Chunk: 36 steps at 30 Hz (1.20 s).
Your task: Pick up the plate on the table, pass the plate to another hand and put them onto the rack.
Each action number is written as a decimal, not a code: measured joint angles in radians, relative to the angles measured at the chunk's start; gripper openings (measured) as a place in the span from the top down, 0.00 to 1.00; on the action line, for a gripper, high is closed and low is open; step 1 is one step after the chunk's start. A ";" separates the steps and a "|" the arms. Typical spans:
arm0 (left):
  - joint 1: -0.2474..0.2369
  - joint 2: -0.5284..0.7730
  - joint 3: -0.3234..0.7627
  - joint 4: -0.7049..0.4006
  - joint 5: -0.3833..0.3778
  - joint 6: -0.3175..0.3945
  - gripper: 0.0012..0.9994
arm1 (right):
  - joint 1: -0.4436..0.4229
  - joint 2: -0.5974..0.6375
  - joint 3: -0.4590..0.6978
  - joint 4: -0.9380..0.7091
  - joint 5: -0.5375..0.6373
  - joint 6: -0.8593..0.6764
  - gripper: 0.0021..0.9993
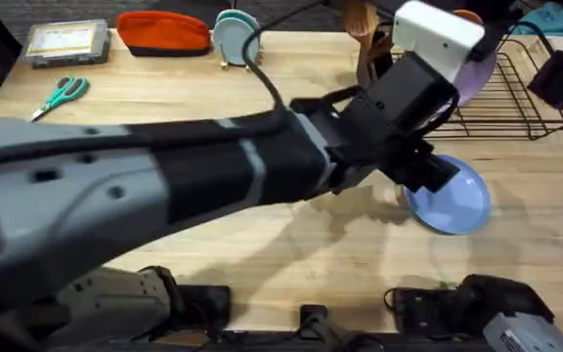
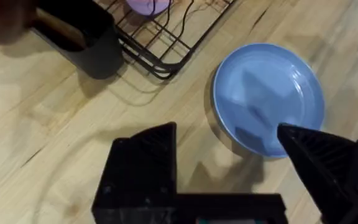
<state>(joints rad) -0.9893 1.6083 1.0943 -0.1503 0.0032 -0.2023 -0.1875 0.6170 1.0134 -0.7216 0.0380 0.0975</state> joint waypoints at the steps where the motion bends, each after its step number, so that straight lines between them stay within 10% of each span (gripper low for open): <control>1: 0.000 0.012 0.000 0.011 0.000 -0.005 0.00 | 0.000 0.000 0.000 0.000 0.000 0.000 0.00; 16: -0.076 0.101 0.000 0.061 -0.136 -0.270 0.00 | 0.000 0.000 0.000 0.000 0.121 0.000 0.00; 36: -0.174 0.271 0.000 0.157 -0.278 -0.311 0.00 | 0.000 0.000 0.000 0.000 0.130 -0.032 0.00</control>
<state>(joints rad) -1.1632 1.8796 1.0946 0.0067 -0.2751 -0.5130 -0.1875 0.6170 1.0138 -0.7219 0.1683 0.0659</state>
